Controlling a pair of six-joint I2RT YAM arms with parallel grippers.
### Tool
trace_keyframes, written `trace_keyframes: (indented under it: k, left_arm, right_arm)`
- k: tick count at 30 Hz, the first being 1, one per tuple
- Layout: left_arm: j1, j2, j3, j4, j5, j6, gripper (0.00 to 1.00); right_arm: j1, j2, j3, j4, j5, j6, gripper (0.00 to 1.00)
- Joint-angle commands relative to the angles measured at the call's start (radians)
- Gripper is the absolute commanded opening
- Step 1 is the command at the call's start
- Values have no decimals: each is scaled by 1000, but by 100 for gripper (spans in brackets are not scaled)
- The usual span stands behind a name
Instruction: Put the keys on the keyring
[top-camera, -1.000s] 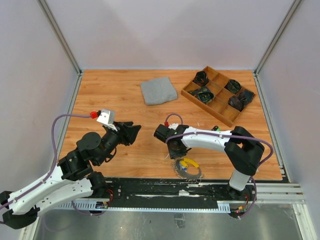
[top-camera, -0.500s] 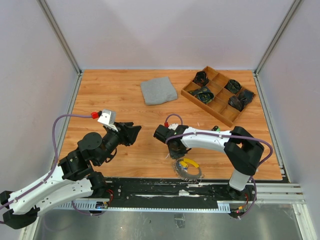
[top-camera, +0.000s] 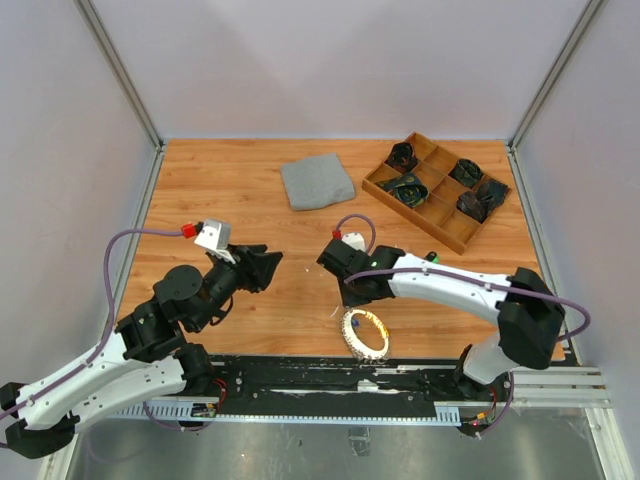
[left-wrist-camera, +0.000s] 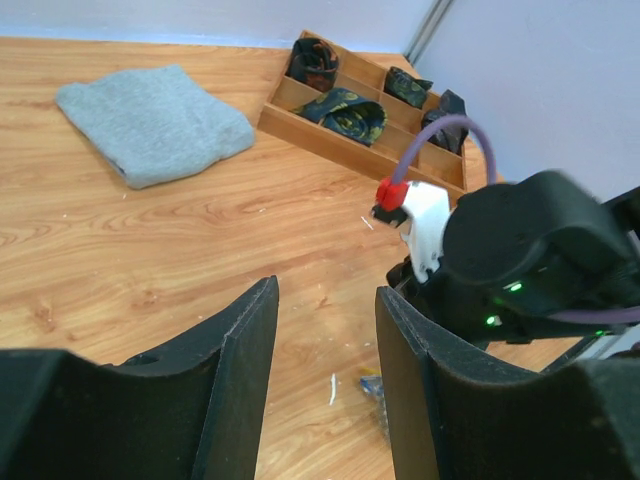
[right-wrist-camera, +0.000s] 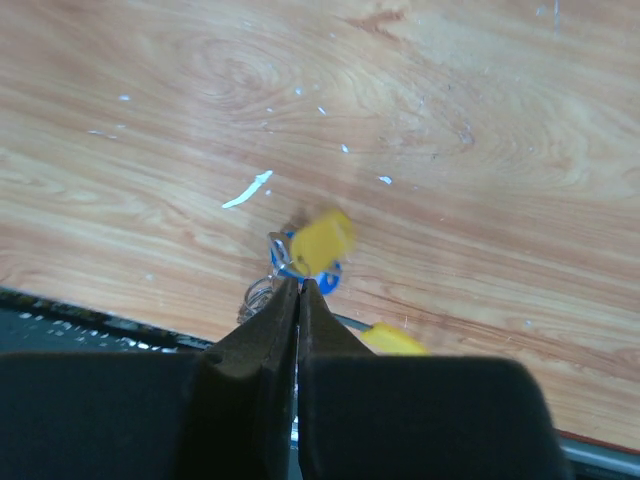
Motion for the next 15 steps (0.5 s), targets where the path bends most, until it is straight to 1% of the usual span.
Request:
trace_keyframes:
  k: [1,5,8,11,15]
  left_arm:
    - [7,3,-21,50,58,12,49]
    - [7,8,-47,130,176,39,50]
    - [7,12,-60,178,255,61,52]
    - [6,18,-62,210,300,79,54]
    - [6,32,-54,234,335,103,55]
  right_arm:
    - [4,-103,-31,36,34,-61,1]
    - [0,-191,-77,98,30,-121,1]
    - [0,-279,-131,190,7,-197,1]
    - [-1,-399,-193,286,-6,-266,1]
    - [-1,-502,-209,334,-10,-358,1]
